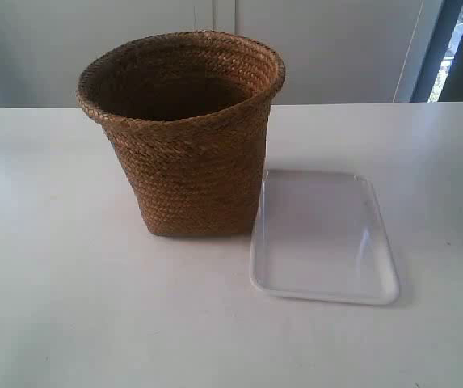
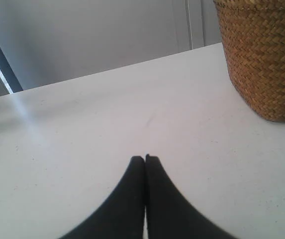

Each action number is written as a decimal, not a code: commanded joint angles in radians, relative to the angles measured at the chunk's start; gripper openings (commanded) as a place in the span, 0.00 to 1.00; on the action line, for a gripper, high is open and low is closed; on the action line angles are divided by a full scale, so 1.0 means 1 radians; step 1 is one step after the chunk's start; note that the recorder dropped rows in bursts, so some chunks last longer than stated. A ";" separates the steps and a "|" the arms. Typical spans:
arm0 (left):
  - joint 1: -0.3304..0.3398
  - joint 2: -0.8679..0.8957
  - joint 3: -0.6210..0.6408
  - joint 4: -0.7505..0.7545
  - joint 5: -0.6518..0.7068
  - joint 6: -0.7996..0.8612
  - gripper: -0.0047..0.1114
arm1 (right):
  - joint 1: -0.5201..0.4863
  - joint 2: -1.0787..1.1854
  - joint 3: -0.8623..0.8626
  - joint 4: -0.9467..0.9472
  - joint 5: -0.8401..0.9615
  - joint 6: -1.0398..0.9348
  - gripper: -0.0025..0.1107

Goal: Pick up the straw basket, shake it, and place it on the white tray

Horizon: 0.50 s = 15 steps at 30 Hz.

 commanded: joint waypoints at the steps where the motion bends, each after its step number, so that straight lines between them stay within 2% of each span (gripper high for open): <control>1: 0.003 -0.005 0.004 -0.005 -0.006 -0.008 0.04 | -0.003 -0.005 0.007 -0.003 -0.005 0.004 0.02; 7: 0.003 -0.005 0.004 -0.003 -0.006 0.064 0.04 | -0.003 -0.005 0.007 -0.003 -0.005 0.004 0.02; 15: 0.003 -0.005 0.004 -0.003 -0.006 0.064 0.04 | -0.003 -0.005 0.007 -0.003 -0.005 0.004 0.02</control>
